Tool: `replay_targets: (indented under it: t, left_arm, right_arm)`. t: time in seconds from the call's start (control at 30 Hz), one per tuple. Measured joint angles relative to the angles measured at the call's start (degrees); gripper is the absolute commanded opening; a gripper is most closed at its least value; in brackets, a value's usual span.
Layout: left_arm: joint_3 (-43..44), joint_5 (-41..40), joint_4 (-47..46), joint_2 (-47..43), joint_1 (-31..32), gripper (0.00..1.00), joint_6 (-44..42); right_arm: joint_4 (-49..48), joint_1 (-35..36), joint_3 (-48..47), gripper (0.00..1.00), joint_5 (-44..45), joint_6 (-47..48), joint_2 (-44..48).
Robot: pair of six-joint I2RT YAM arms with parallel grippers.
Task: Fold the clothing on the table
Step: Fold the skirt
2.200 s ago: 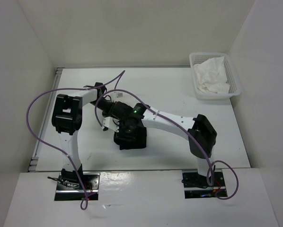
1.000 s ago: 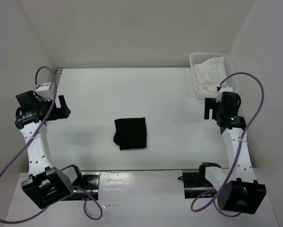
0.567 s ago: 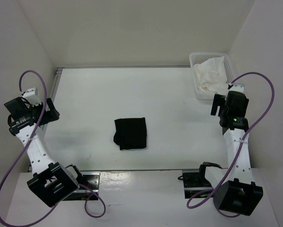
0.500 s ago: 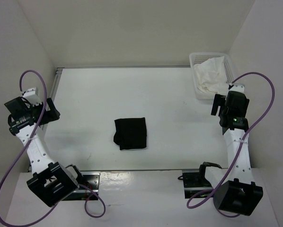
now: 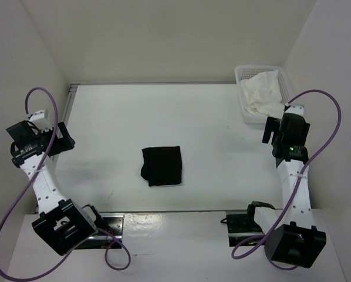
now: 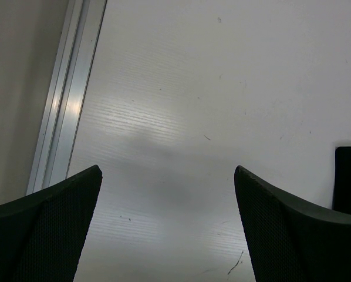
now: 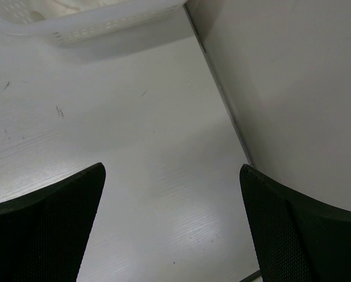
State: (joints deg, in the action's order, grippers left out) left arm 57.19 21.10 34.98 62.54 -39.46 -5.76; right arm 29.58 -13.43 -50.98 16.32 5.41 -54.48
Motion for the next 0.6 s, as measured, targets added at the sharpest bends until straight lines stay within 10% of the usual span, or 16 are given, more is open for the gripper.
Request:
replay_targets:
  t: [0.6]
  left_arm:
    - [-0.3, 0.7, -0.3, 0.0, 0.0, 0.99, 0.0]
  right_arm:
    - [0.0, 0.0, 0.0, 0.99, 0.0, 0.1, 0.0]
